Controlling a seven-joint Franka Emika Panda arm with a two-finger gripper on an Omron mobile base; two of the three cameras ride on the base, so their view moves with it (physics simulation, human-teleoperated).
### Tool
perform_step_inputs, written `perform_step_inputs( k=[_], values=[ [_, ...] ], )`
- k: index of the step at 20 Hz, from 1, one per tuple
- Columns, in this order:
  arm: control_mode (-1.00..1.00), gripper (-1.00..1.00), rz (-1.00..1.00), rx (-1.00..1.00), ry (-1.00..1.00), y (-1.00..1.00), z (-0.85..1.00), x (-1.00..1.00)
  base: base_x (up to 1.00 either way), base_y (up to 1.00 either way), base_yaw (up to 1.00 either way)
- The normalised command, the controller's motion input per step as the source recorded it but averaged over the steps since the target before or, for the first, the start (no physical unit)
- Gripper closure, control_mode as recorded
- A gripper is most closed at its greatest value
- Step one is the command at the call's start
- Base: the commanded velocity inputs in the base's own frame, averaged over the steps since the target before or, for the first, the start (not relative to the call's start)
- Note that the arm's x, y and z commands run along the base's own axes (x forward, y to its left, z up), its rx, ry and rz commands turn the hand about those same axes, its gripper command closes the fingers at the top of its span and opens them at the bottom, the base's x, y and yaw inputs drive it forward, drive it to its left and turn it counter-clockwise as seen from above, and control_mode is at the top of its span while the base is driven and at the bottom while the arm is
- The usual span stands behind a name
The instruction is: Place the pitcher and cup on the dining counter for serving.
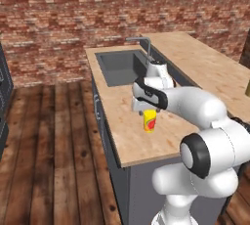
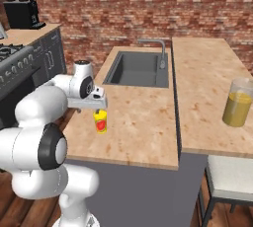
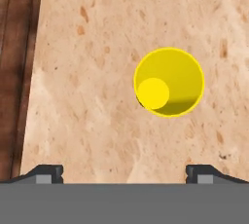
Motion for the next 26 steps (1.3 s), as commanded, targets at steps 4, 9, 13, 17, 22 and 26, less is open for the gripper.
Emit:
perform_step_inputs(
  k=[4, 9, 13, 17, 22, 26],
  values=[
    [-1.00, -1.00, 0.00, -0.01, 0.01, 0.00, 0.00, 0.44, 0.00, 0.00, 0.00],
    [-1.00, -1.00, 0.00, -0.04, 0.00, 0.00, -0.06, 0.34, 0.00, 0.00, 0.00],
    [-1.00, -1.00, 0.00, -0.06, 0.00, 0.00, -0.29, 0.13, 0.00, 0.00, 0.00],
    [-1.00, -1.00, 0.00, -0.05, 0.00, 0.00, -0.37, 0.00, 0.00, 0.00, 0.00],
    [-1.00, -1.00, 0.00, -0.04, 0.00, 0.00, -0.35, 0.00, 0.00, 0.00, 0.00],
    [-1.00, -1.00, 0.00, -0.03, 0.00, 0.00, -0.26, 0.04, 0.00, 0.00, 0.00]
  ],
)
